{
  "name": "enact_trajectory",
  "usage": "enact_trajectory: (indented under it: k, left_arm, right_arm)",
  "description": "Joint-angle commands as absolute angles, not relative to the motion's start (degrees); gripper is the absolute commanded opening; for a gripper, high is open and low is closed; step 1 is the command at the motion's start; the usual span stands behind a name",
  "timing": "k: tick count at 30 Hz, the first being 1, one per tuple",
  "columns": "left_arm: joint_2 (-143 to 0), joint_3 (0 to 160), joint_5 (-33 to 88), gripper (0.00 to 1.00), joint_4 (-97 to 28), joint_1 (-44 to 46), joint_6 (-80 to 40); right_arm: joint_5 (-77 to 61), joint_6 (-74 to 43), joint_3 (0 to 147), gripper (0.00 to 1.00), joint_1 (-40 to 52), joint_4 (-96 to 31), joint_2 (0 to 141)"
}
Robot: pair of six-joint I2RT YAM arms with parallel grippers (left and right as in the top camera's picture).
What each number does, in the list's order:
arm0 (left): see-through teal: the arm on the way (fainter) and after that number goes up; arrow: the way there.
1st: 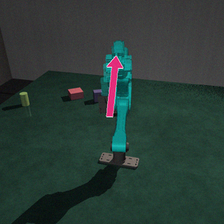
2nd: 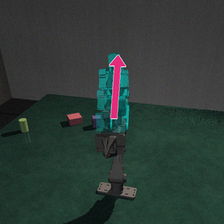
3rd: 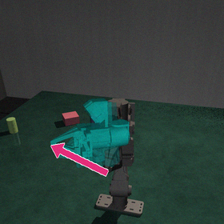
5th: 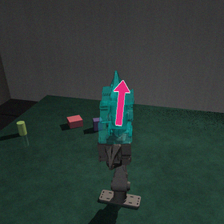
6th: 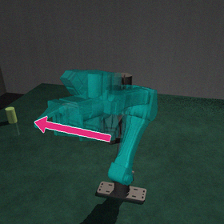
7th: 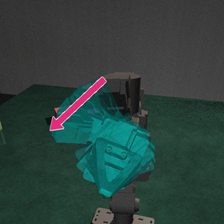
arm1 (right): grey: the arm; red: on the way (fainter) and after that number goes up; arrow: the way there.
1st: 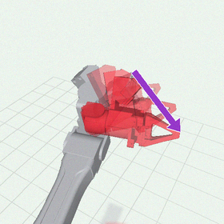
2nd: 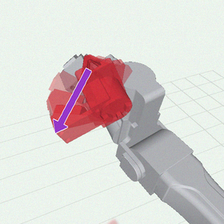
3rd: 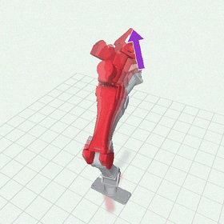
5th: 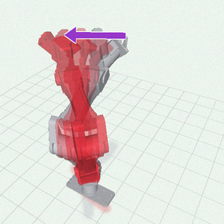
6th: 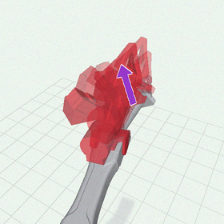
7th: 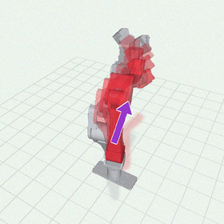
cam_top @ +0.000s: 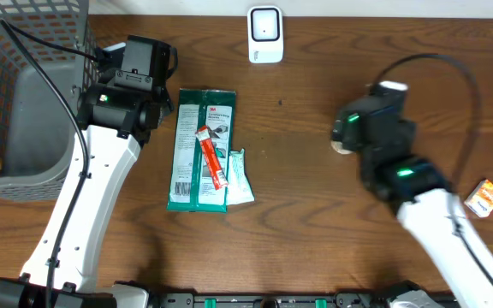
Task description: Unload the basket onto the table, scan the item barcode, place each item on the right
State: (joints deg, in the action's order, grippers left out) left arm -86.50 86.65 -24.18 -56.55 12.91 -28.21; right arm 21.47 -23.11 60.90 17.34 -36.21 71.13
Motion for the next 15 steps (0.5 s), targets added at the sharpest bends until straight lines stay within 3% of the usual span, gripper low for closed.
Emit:
enact_trajectory:
  k: [1, 8, 15]
  left_arm:
    - [-86.8, 86.4, -25.1, 0.82, -56.8, 12.8, -27.5]
    - [-86.8, 86.4, -25.1, 0.82, -56.8, 12.8, -27.5]
    - [-86.8, 86.4, -25.1, 0.82, -56.8, 12.8, -27.5]
  right_arm:
    - [-0.8, -20.1, 74.7, 0.99, 8.3, -50.0, 72.8]
    - [-9.1, -9.7, 97.0, 0.99, -0.9, -78.5, 86.2]
    - [-9.1, -9.6, 97.7, 0.99, -0.9, -75.6, 95.0]
